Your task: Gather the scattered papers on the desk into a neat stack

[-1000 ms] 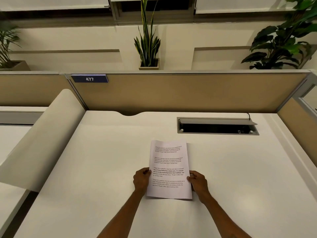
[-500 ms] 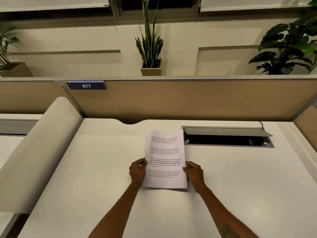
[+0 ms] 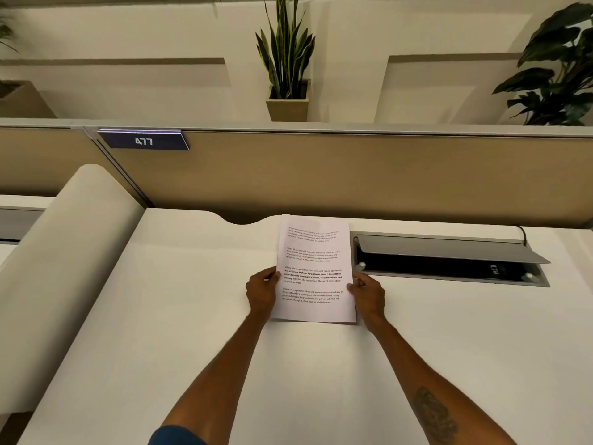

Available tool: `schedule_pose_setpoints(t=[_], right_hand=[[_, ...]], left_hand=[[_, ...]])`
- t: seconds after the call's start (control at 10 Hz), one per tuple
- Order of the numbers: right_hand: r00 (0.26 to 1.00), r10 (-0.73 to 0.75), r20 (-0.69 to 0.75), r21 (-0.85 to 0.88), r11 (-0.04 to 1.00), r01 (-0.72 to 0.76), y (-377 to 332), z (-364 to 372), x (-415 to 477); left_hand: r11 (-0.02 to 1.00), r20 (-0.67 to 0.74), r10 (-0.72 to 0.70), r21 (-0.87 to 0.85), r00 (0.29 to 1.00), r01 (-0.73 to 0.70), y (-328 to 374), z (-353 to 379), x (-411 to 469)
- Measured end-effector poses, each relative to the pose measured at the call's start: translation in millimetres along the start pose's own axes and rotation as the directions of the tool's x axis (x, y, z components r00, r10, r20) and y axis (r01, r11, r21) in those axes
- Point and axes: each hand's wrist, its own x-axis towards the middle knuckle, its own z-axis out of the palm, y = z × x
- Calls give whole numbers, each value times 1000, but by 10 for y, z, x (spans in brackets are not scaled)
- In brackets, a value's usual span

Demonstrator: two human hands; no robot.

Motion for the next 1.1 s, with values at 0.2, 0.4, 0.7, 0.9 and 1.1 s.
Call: schedule_pose_setpoints(t=[0.2, 0.4, 0.7, 0.9, 1.1], right_hand=[[999, -32, -25, -100, 995, 29, 15, 58, 111], [997, -64, -33, -162, 985, 58, 21, 93, 148], [1000, -24, -6, -126, 992, 23, -8, 62, 133], [1000, -15, -4, -98, 995, 14, -15, -1, 45], [998, -13, 59, -183, 983, 24, -75, -150, -270]], left_hand=[[988, -24, -32, 150, 999, 36, 101, 155, 120], [979, -33, -52, 197, 998, 58, 121, 249, 135], [979, -37, -55, 195, 998, 62, 88, 235, 130], [973, -23, -26, 228, 999, 31, 60, 123, 27], [973, -27, 22, 232, 999, -15, 29, -143, -276]])
